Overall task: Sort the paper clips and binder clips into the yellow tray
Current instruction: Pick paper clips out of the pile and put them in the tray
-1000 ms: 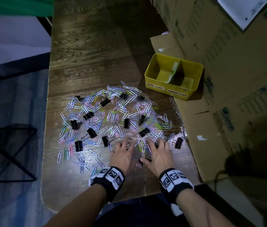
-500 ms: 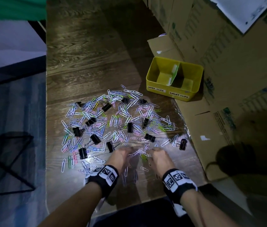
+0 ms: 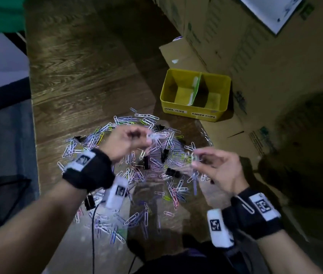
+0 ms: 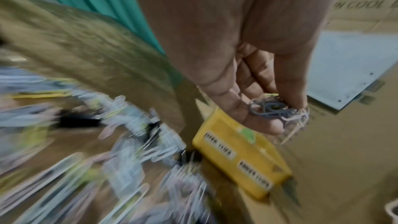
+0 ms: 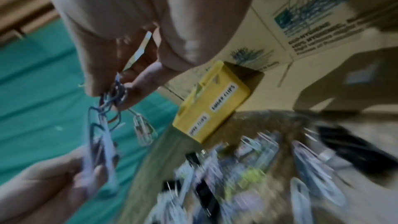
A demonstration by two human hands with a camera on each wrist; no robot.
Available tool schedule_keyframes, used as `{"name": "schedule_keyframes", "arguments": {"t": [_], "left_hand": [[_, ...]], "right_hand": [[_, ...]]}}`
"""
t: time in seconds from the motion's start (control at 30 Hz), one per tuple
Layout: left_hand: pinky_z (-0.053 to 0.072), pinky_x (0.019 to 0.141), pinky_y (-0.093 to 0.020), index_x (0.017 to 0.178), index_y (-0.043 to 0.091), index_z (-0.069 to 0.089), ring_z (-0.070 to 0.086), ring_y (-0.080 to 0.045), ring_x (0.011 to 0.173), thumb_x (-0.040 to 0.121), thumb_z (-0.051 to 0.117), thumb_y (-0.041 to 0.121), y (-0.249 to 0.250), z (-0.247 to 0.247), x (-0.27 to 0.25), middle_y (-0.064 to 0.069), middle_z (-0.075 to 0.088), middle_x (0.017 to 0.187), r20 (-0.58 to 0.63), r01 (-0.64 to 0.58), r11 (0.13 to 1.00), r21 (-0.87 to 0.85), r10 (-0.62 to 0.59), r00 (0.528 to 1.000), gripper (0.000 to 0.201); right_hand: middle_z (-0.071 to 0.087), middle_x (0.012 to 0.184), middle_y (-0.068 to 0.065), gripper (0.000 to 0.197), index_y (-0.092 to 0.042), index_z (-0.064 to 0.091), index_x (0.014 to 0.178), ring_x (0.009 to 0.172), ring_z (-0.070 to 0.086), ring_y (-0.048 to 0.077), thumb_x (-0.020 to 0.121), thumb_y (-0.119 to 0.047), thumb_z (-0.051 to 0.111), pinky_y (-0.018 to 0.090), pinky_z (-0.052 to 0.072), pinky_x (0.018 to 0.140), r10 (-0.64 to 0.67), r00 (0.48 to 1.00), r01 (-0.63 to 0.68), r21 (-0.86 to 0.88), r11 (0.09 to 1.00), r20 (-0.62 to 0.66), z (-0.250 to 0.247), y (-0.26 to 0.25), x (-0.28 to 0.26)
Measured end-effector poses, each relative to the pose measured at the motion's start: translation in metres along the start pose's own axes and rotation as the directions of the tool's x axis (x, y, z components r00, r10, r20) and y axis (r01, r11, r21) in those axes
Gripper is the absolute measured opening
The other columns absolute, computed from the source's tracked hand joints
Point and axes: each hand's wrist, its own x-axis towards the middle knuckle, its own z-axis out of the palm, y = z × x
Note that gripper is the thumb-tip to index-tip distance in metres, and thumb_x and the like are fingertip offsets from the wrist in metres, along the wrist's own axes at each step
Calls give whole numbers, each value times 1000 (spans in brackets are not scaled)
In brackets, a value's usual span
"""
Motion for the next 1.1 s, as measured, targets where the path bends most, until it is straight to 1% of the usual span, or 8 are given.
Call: {"name": "schedule_keyframes", "arguments": {"t": [0.17,0.3,0.47,0.63,0.73,0.83,0.93,1.1], "left_hand": [[50,55,-20,86,2,66,58,-6,54,78,69,-1,57,8,98,-6,64,69,-94,-120,980,157,136,986,9],[55,63,-30,67,22,64,60,-11,61,75,73,12,60,22,167,3,64,67,-181,-41,935,353,111,977,17],[55,82,-33,94,23,71,66,-20,87,79,69,25,47,26,202,-4,71,93,-132,55,850,524,17,991,16],[46,81,-22,102,19,69,60,-11,87,87,61,20,37,21,163,3,68,95,-97,-100,853,512,173,980,17],[46,72,-15,97,14,69,61,-9,78,88,62,16,23,16,116,-3,70,90,38,-123,898,422,118,992,12],[44,65,-11,99,16,68,58,-7,74,88,62,19,-3,19,73,1,69,91,185,-112,827,551,10,983,13],[46,73,-8,110,19,64,57,-3,78,89,60,21,-25,36,40,9,64,100,313,-139,752,644,-94,945,22],[45,86,-24,116,23,60,54,-11,93,83,65,30,-63,71,20,4,57,116,348,-215,702,678,-49,936,35]], "right_hand": [[75,95,-4,31,-33,75,86,93,70,22,63,-13,78,38,55,84,-172,970,193,114,975,-172,-16,-41,36],[73,82,-16,34,-29,71,85,82,66,2,71,2,74,24,55,80,-265,934,288,67,955,-239,-19,-64,77],[70,85,-14,32,-27,68,92,81,64,-1,73,-3,77,25,53,86,-300,911,289,-82,954,-283,-17,-73,133],[65,89,-8,33,-10,68,107,79,62,-2,75,-5,75,15,52,76,-309,915,245,-249,937,-261,-7,-60,188],[64,87,-5,30,-12,69,106,77,60,3,77,-5,73,18,52,74,-249,946,159,-372,914,-208,6,-41,214],[65,97,0,30,-15,67,112,86,58,8,83,-10,70,21,47,82,-173,985,139,-638,757,10,14,-30,223],[65,119,1,37,-20,61,123,106,60,14,87,-23,67,20,40,90,-82,985,169,-802,572,150,10,-29,213],[68,104,7,22,-14,68,109,92,63,18,87,-14,63,31,53,84,-267,952,298,-671,679,153,13,-19,173]]}}
